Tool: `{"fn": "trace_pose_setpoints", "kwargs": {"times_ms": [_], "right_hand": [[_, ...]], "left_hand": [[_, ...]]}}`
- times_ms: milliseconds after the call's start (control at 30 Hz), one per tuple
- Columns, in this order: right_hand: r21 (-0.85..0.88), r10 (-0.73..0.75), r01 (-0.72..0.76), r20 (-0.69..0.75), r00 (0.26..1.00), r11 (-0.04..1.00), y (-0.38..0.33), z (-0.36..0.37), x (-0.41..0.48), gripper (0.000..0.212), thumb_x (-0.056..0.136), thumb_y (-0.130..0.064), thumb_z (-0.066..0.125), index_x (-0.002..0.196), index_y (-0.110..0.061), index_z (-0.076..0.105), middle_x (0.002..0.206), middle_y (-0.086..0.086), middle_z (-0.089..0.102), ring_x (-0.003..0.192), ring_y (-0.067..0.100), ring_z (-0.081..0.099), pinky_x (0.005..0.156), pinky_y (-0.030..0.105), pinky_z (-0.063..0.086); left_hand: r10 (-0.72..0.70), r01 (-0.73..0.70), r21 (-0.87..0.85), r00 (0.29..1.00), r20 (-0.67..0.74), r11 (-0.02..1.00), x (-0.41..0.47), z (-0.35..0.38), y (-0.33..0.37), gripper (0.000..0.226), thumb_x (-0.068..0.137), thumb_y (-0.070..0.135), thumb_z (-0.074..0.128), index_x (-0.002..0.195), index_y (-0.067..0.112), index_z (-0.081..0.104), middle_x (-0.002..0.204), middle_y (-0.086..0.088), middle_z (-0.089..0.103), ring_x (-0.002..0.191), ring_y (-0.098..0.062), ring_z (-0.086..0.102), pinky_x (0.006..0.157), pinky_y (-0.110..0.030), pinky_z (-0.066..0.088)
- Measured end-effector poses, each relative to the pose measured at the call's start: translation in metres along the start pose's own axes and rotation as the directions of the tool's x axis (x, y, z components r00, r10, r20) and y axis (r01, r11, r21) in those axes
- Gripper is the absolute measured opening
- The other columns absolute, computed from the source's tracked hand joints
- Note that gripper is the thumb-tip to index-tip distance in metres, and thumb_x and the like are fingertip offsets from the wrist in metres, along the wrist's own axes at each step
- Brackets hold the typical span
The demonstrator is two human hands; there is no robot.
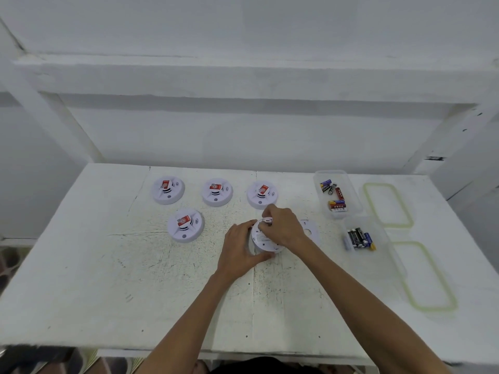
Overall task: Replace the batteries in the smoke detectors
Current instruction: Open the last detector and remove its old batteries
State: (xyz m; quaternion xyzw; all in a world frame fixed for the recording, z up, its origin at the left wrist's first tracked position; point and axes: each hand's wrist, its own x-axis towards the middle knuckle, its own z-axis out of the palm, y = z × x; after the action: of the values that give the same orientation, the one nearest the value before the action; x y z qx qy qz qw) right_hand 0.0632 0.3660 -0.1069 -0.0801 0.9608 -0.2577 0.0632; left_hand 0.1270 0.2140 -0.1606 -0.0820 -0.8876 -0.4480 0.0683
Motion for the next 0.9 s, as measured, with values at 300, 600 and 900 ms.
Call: {"fn": "trace_pose_setpoints", "kwargs": {"times_ms": [300,600,900], "right_hand": [[-0.097,0.136,-0.127,0.095,0.986,0.987,-0.027,0.004,0.020,0.035,0.080,-0.035,0.065,0.062,-0.016,0.042,0.060,0.000,0.046,0.052,0.012,0.043,0.047,0.022,0.031],[-0.105,0.180,-0.167,0.127,0.976,0.980,-0.027,0.002,0.025,0.040,0.081,-0.037,0.067,0.060,-0.016,0.041,0.061,0.001,0.047,0.054,0.012,0.045,0.046,0.022,0.033],[-0.141,0.178,-0.161,0.117,0.977,0.977,-0.039,0.009,0.018,0.027,0.078,-0.026,0.063,0.068,-0.013,0.041,0.065,0.002,0.049,0.063,0.021,0.054,0.058,0.029,0.050]], "left_hand": [[-0.018,0.018,-0.005,1.000,-0.021,1.000,-0.002,-0.002,0.002,0.068,0.060,0.048,0.095,0.114,0.031,0.059,0.105,0.036,0.053,0.101,0.012,0.052,0.089,-0.012,0.035],[-0.027,0.026,-0.025,0.999,-0.020,0.999,-0.001,-0.002,0.002,0.072,0.058,0.052,0.095,0.117,0.032,0.059,0.108,0.036,0.055,0.103,0.011,0.053,0.091,-0.012,0.036],[-0.056,0.056,0.003,0.998,-0.017,0.998,0.000,-0.001,0.003,0.070,0.058,0.060,0.092,0.113,0.031,0.061,0.101,0.035,0.053,0.098,0.011,0.051,0.086,-0.019,0.039]]}}
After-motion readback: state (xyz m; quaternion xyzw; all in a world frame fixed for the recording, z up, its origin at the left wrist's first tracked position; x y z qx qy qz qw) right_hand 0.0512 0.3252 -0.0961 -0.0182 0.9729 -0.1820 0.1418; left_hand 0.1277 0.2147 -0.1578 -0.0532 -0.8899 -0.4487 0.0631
